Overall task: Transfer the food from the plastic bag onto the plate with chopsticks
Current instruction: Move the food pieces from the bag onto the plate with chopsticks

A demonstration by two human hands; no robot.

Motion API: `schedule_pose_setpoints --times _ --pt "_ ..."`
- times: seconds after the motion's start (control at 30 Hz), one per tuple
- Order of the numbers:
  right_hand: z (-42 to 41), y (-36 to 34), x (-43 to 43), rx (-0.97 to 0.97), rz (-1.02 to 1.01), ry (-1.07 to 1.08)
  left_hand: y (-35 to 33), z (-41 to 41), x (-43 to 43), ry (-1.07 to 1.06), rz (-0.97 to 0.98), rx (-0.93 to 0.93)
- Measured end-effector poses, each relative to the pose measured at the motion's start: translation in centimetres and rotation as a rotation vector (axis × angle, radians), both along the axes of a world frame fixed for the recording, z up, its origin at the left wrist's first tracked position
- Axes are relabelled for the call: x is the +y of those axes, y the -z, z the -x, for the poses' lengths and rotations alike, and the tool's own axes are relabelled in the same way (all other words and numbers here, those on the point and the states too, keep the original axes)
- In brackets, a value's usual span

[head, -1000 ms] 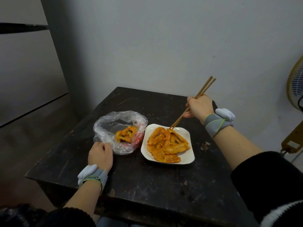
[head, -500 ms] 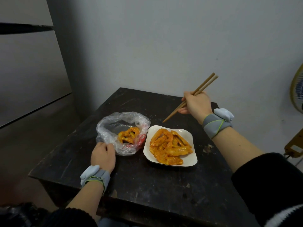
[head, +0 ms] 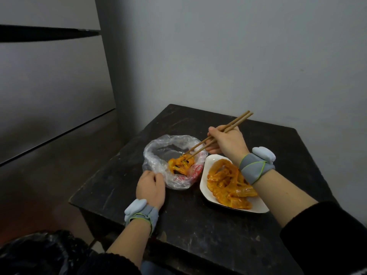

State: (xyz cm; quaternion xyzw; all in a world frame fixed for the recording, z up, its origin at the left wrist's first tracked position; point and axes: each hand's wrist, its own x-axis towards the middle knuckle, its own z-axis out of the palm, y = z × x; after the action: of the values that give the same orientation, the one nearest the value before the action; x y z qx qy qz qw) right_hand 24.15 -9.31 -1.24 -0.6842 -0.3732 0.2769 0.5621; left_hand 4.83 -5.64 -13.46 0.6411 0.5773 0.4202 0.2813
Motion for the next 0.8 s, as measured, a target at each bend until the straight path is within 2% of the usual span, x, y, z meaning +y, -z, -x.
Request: schedule_pose_setpoints --times 0.27,0.53,0.7,0.8 --pt "0.5 1.9 1.3 -0.009 0.023 -0.051 0.1 0.0 0.1 -0.005 0.002 -0.033" --pt "0.3 3.1 1.3 0.022 -0.004 0.030 0.4 -0.1 0.3 -0.009 -0.014 -0.020" --pt "0.3 3.0 1.0 0.102 -0.045 0.130 0.5 -0.2 0.3 -0.007 -0.007 -0.023" --pt "0.2 3.1 0.9 0.234 -0.080 0.185 0.5 -0.1 0.4 -0.011 -0.003 -0.023"
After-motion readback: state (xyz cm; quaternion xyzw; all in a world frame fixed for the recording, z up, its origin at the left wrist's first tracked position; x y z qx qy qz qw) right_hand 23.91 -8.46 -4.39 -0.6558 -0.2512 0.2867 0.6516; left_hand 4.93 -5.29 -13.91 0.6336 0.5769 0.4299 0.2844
